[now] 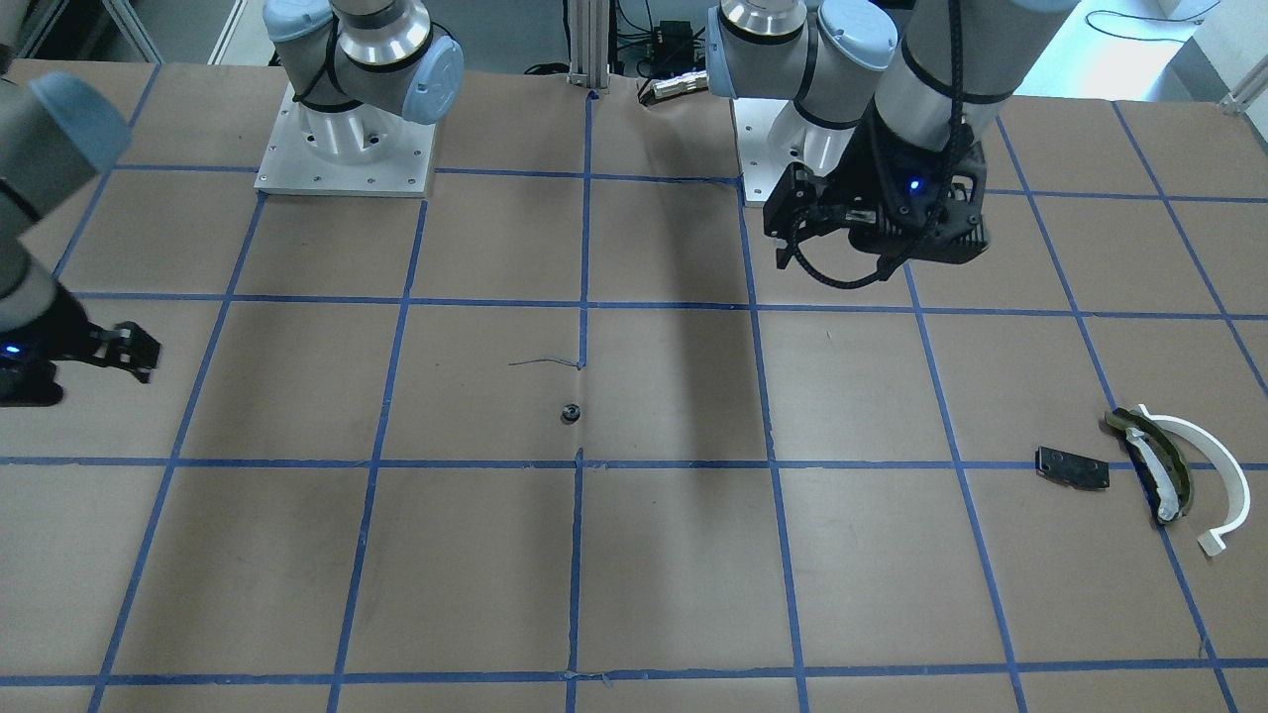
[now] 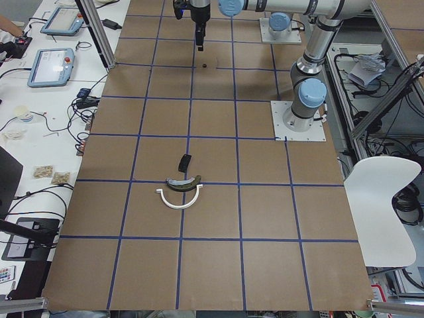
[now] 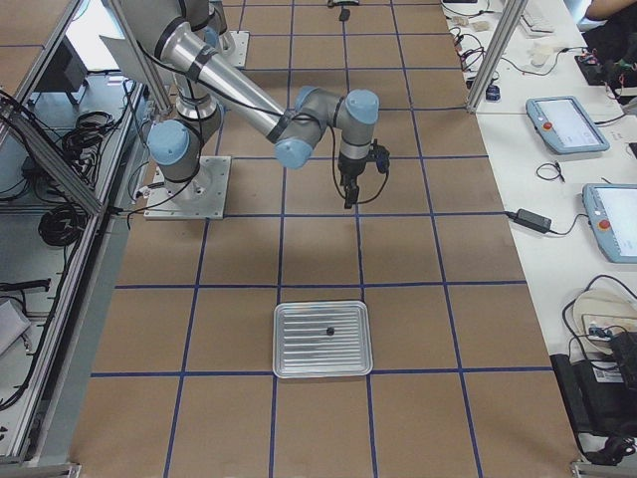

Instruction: Place bearing gear from tray to pile

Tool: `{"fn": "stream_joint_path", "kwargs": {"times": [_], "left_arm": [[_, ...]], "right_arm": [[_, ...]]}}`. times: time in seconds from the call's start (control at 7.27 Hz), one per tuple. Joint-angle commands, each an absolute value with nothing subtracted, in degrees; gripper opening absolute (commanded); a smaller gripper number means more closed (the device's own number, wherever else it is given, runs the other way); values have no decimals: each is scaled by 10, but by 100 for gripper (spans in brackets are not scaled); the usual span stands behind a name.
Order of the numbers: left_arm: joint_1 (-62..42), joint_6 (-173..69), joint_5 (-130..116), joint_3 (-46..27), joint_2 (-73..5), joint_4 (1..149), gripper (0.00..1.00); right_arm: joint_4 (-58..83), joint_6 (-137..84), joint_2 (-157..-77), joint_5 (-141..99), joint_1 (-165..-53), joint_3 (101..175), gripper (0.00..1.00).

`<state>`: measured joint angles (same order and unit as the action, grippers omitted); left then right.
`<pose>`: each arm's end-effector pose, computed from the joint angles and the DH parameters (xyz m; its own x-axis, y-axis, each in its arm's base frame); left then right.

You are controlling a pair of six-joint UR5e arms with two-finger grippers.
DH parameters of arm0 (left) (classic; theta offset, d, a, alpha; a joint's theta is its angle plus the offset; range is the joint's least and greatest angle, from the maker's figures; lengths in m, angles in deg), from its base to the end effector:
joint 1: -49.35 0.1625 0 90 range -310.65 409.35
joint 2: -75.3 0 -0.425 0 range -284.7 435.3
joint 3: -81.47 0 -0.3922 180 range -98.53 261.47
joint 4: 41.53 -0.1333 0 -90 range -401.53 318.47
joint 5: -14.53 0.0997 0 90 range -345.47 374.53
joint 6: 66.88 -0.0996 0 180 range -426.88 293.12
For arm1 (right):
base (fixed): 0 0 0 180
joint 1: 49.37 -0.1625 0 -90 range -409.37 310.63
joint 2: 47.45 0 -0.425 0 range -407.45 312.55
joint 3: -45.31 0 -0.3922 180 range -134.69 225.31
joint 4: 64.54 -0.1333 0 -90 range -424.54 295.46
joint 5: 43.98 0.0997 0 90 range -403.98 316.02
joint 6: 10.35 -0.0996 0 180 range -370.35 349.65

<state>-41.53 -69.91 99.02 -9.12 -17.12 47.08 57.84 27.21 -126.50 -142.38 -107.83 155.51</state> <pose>-0.1506 -0.5042 0.4646 -0.9931 0.0654 0.0973 0.0679 0.9974 0.0232 -0.1698 -0.5037 0.2805 -0.9859 -0.1071 0.1289 -0.0984 0.9925 0.0720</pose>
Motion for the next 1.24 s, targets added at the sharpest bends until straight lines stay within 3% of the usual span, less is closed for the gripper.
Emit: {"fn": "stream_joint_path", "kwargs": {"times": [0.0,0.41,0.55,0.83,1.1], "left_arm": [[-450,-622,946,-173,-209,298,100],[-593,-448,985,-175,-313,165,100],[-617,-433,1006,-177,-343,148,100],[-650,-410,1030,-184,-385,148,100],[-650,-406,1031,-185,-404,147,100]], "right_arm": [[641,477,-1233,-1392,-915,1518,100],[641,600,-1088,-1303,-778,1407,100],[644,606,-1060,-1294,-777,1374,100],[681,605,-1010,-1298,-778,1365,100],[673,608,-1008,-1299,-798,1371,100]]}}
